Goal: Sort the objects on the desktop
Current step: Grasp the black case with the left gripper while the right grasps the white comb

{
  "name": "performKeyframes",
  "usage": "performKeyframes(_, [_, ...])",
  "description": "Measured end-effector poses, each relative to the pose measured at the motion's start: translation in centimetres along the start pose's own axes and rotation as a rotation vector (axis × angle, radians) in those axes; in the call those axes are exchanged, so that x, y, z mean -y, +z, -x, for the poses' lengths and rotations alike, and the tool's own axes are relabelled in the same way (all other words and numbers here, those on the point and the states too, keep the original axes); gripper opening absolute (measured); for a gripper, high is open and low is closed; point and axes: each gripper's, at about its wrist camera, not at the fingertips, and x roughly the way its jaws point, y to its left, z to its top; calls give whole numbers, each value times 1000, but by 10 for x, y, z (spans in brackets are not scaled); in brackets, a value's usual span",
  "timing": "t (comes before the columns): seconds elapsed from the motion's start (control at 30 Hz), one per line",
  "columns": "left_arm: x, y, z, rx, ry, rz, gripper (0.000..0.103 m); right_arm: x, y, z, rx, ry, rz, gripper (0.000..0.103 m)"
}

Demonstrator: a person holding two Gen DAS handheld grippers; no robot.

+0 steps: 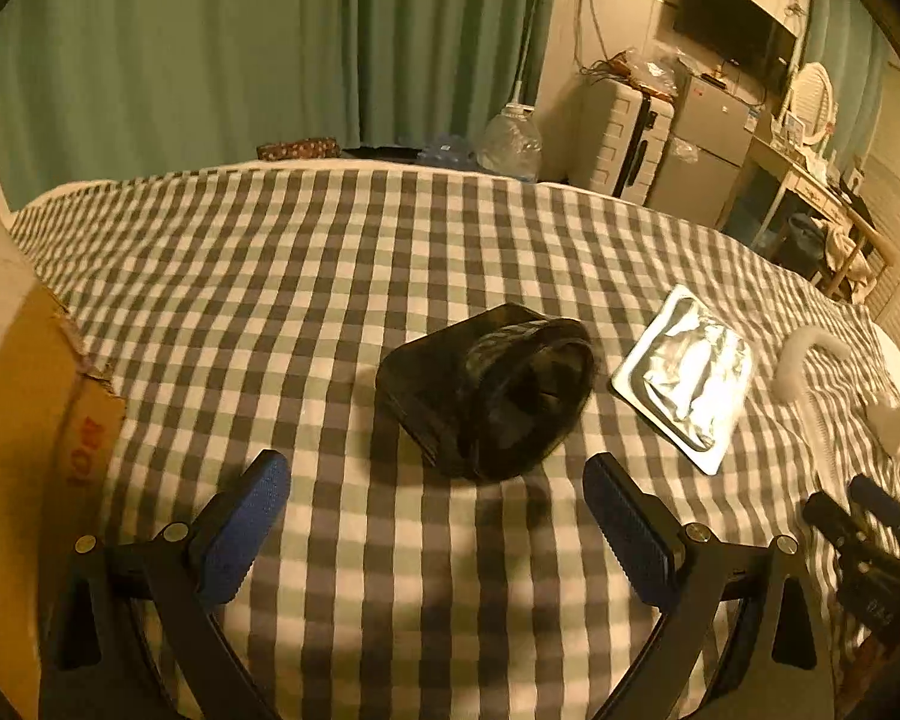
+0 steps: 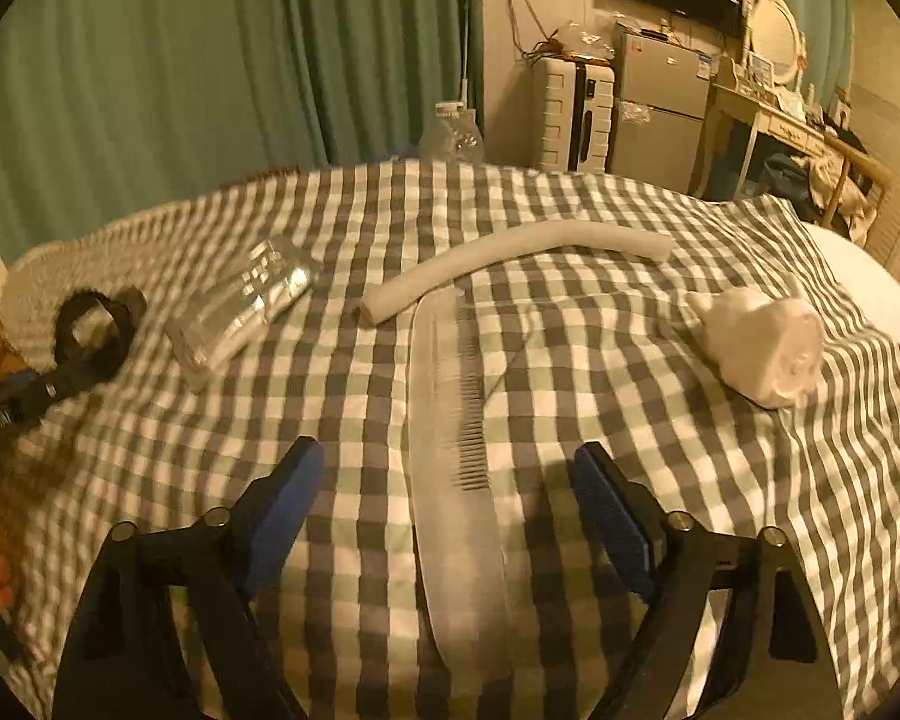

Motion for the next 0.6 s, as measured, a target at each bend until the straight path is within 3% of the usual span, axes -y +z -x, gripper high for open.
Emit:
performKeyframes(0.17, [2, 8, -15, 3, 0, 7, 100, 1, 3, -4, -3, -10, -17, 70])
performKeyframes(0.33, [5, 16, -24, 14, 4, -8, 98, 8, 0, -2, 0, -35, -39, 39])
performKeyframes(0.37, [5, 17, -24, 16, 2, -11, 94, 11, 3, -3, 0, -38, -42, 36])
performKeyframes(0.43, [7, 16, -22, 16, 3, -32, 72, 13, 2, -1, 2, -40, -47, 25])
performKeyframes(0.53, [9, 13, -18, 11, -37, -73, 49, 16, 1, 1, 3, -38, -56, 25])
performKeyframes(0.6, [8, 9, -13, 4, -44, -83, 48, 17, 1, 3, 1, -37, -63, 25])
